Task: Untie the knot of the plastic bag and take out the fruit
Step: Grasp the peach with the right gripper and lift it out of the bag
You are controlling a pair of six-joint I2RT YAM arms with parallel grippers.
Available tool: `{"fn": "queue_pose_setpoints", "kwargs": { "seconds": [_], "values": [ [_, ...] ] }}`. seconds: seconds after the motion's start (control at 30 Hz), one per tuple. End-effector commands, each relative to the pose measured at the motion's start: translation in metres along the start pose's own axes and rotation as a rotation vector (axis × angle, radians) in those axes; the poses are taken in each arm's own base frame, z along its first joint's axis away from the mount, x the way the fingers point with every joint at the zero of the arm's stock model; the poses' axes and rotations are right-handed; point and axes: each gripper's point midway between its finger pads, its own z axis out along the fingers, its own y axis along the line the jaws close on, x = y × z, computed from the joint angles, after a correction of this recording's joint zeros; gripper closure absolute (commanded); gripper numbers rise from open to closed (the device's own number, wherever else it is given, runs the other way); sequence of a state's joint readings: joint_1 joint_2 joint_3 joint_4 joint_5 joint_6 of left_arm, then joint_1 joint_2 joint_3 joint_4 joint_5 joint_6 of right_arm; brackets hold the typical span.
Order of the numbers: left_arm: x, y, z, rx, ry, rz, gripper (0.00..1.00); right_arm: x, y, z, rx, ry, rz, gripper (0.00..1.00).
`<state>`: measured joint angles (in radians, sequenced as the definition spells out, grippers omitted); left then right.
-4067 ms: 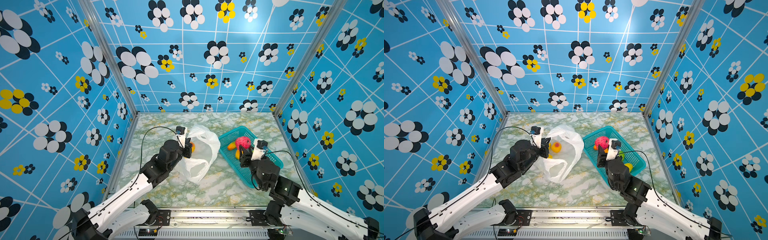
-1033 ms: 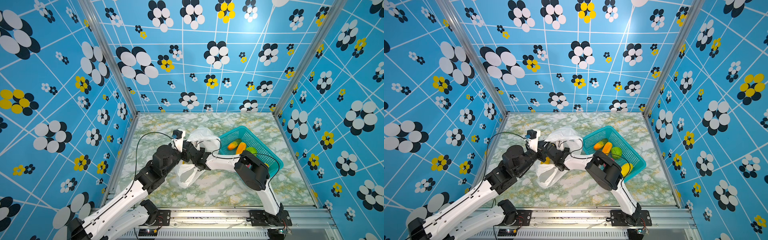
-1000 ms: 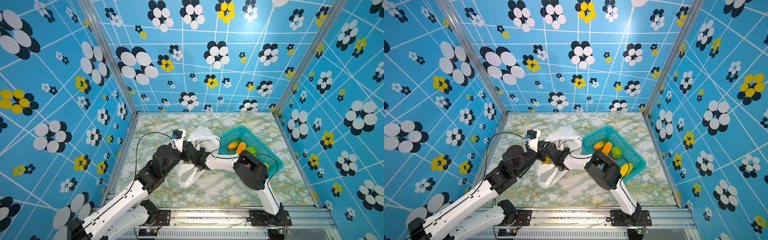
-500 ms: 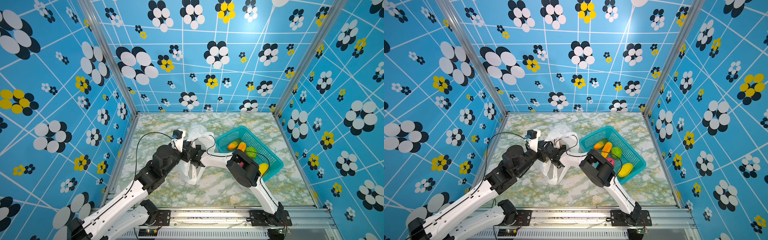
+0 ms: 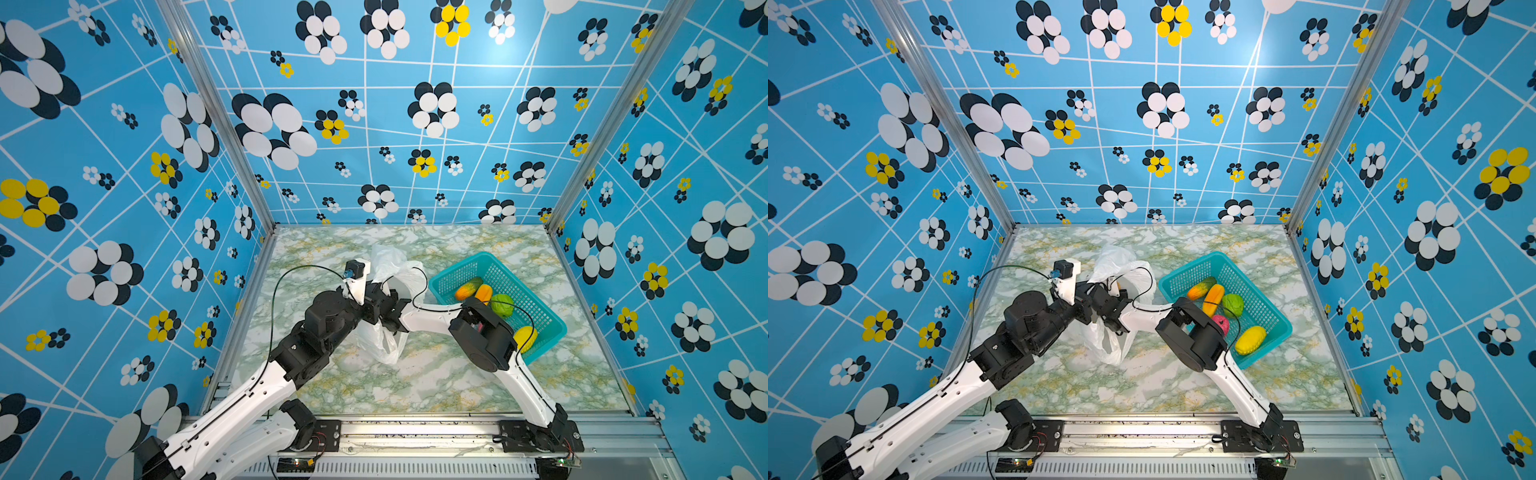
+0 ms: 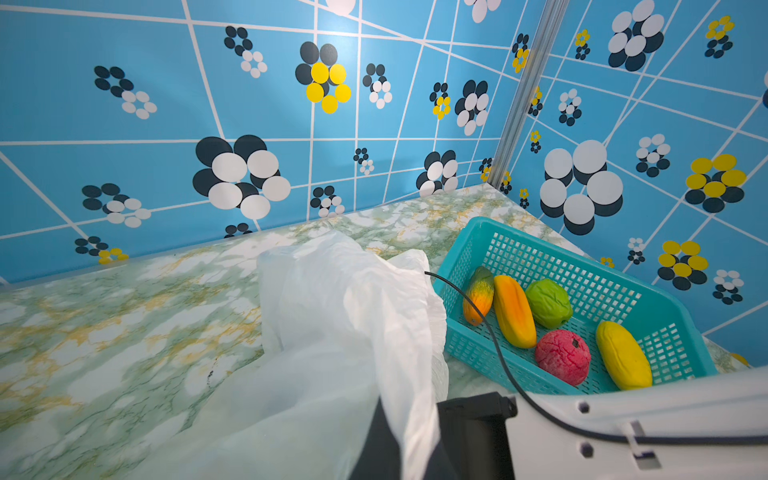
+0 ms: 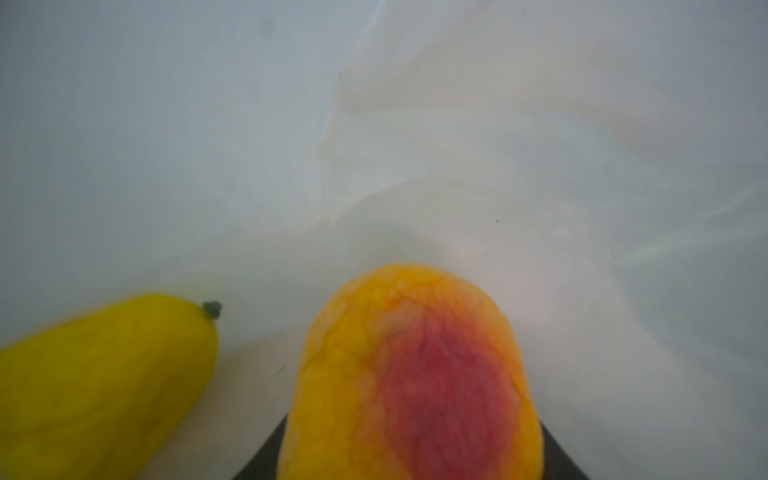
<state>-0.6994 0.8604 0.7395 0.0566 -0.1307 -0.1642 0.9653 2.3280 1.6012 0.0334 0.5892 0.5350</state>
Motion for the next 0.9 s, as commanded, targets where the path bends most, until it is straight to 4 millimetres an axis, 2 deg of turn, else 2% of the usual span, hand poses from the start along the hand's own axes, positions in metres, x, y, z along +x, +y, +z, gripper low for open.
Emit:
{"fn": "queue_pose_setpoints", "kwargs": {
  "seconds": [0.0,0.07,0.17,0.27,0.47,0.7,0.87],
  "values": [
    [-0.008,0.005,-0.001,-0.022,-0.029,0.009,1.0,-0.031,0.009,-0.044,-0.062,-0.084,-0.038,0.53],
    [-0.006,0.008,0.0,-0.035,-0.026,0.007,1.0,-0.046,0.016,-0.072,-0.107,-0.138,-0.052,0.57],
    [-0.008,0.01,-0.001,-0.048,-0.027,0.0,1.0,-0.056,0.025,-0.114,-0.17,-0.207,-0.085,0.6],
    [-0.01,0.011,-0.002,-0.052,-0.034,-0.007,1.0,-0.061,0.019,-0.145,-0.187,-0.255,-0.092,0.61],
    [-0.007,0.016,-0.001,-0.073,-0.026,-0.019,1.0,-0.063,-0.014,-0.186,-0.239,-0.318,-0.034,0.67],
    [-0.006,0.017,0.002,-0.074,-0.019,-0.028,1.0,-0.062,-0.029,-0.235,-0.351,-0.371,-0.076,0.7],
    [-0.002,0.018,0.007,-0.08,0.0,-0.034,1.0,-0.069,-0.06,-0.266,-0.366,-0.438,-0.038,0.7]
  ]
}}
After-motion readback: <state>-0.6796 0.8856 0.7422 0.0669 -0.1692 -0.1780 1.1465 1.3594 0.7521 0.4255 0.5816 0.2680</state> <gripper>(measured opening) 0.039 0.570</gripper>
